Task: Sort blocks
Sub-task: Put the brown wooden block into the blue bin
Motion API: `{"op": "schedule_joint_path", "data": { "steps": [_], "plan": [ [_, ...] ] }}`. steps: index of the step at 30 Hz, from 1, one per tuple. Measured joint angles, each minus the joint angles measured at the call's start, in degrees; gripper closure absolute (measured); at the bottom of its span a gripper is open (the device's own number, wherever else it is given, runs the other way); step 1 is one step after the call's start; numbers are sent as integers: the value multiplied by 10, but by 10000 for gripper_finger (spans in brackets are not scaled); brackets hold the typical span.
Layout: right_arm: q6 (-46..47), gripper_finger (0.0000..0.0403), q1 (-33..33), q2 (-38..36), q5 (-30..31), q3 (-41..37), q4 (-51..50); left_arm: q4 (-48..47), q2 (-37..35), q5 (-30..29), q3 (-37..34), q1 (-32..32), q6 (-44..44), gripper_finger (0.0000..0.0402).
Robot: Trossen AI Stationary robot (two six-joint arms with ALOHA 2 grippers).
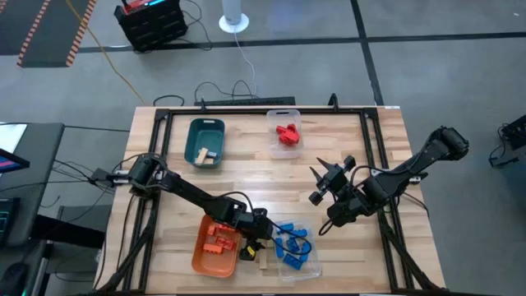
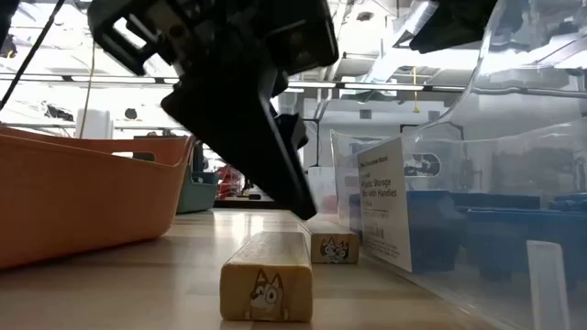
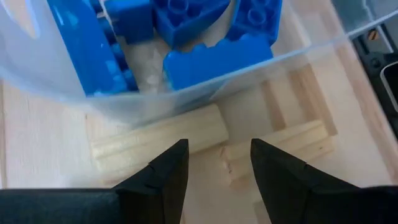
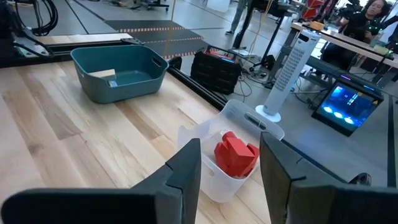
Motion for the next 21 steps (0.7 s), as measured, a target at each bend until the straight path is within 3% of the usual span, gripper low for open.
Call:
{"op": "schedule_joint_path", "data": {
  "steps": [11,21],
  "plan": [
    [0,267,0,0,0,0,0,43,9,-8,0,0,12,233],
    [0,267,1,0,-1,0,1,13,18,-21,1,21,10,233]
  ]
}}
